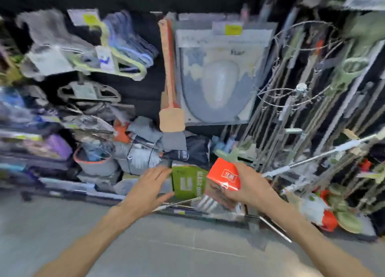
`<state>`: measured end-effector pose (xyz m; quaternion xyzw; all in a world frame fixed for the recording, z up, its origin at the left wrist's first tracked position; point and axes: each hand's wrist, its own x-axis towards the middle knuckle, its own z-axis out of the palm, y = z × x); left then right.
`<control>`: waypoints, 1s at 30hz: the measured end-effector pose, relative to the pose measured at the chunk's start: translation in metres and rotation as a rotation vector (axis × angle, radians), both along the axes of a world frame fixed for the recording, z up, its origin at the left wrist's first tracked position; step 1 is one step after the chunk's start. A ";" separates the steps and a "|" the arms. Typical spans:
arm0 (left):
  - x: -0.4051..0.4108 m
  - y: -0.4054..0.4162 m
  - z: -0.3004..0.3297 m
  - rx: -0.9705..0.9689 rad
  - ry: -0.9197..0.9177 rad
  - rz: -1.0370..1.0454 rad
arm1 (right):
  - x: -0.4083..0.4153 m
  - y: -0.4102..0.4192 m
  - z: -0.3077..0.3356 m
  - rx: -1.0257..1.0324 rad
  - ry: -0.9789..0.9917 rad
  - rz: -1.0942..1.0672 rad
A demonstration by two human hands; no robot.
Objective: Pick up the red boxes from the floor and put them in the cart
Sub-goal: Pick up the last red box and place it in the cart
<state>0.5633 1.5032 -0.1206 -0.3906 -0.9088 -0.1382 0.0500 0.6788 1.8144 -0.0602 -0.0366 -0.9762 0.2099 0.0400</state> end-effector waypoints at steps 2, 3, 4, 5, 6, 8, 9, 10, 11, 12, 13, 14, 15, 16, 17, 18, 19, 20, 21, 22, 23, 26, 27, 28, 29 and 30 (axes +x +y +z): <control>0.010 -0.055 0.005 0.007 0.003 0.149 | -0.041 -0.042 0.006 -0.011 -0.003 0.137; 0.015 -0.084 0.008 0.016 0.013 0.217 | -0.060 -0.065 0.008 0.005 -0.010 0.198; 0.021 -0.113 0.010 0.021 0.023 0.280 | -0.079 -0.089 0.009 0.015 -0.021 0.259; 0.029 -0.143 0.012 0.019 0.037 0.343 | -0.096 -0.117 0.009 0.021 -0.031 0.326; 0.037 -0.173 0.015 0.012 0.042 0.408 | -0.112 -0.146 0.010 0.028 -0.030 0.396; 0.053 -0.230 0.020 0.011 0.058 0.527 | -0.133 -0.207 0.020 0.029 -0.014 0.531; 0.061 -0.259 0.022 0.014 0.066 0.585 | -0.140 -0.240 0.028 0.022 -0.005 0.590; 0.069 -0.286 0.025 0.017 0.074 0.642 | -0.146 -0.271 0.035 0.010 0.004 0.639; 0.076 -0.313 0.028 0.018 0.080 0.692 | -0.152 -0.304 0.040 -0.007 0.016 0.687; 0.083 -0.339 0.030 0.017 0.084 0.741 | -0.157 -0.335 0.045 -0.030 0.022 0.736; 0.089 -0.365 0.033 0.018 0.089 0.789 | -0.160 -0.367 0.050 -0.049 0.023 0.786; 0.095 -0.391 0.035 0.019 0.089 0.841 | -0.164 -0.399 0.055 -0.055 0.017 0.831; 0.101 -0.416 0.037 0.019 0.094 0.890 | -0.168 -0.431 0.060 -0.054 0.004 0.879; 0.106 -0.440 0.039 0.018 0.096 0.937 | -0.171 -0.463 0.065 -0.052 -0.011 0.926; 0.111 -0.463 0.041 0.022 0.096 0.977 | -0.175 -0.495 0.070 -0.048 -0.015 0.972; 0.116 -0.486 0.045 0.023 0.092 1.013 | -0.178 -0.526 0.074 -0.047 -0.010 1.007; 0.120 -0.508 0.048 0.021 0.085 1.036 | -0.182 -0.554 0.076 -0.055 -0.002 1.025; 0.122 -0.528 0.052 0.013 0.083 1.052 | -0.187 -0.582 0.077 -0.067 0.001 1.039; 0.124 -0.550 0.055 0.008 0.084 1.068 | -0.193 -0.610 0.078 -0.077 -0.005 1.056; 0.125 -0.571 0.057 0.005 0.088 1.089 | -0.199 -0.638 0.079 -0.078 -0.012 1.071; 0.125 -0.593 0.058 0.006 0.091 1.109 | -0.205 -0.665 0.081 -0.072 -0.011 1.086; 0.119 -0.661 0.054 0.017 0.066 1.166 | -0.226 -0.746 0.085 -0.059 0.003 1.151; 0.116 -0.679 0.053 0.012 0.074 1.175 | -0.233 -0.766 0.086 -0.062 0.007 1.175; 0.112 -0.695 0.053 0.005 0.083 1.183 | -0.240 -0.783 0.086 -0.072 0.000 1.195; 0.107 -0.716 0.053 0.001 0.083 1.200 | -0.250 -0.810 0.083 -0.077 -0.007 1.212; 0.101 -0.737 0.051 -0.006 0.080 1.215 | -0.259 -0.835 0.080 -0.075 -0.007 1.229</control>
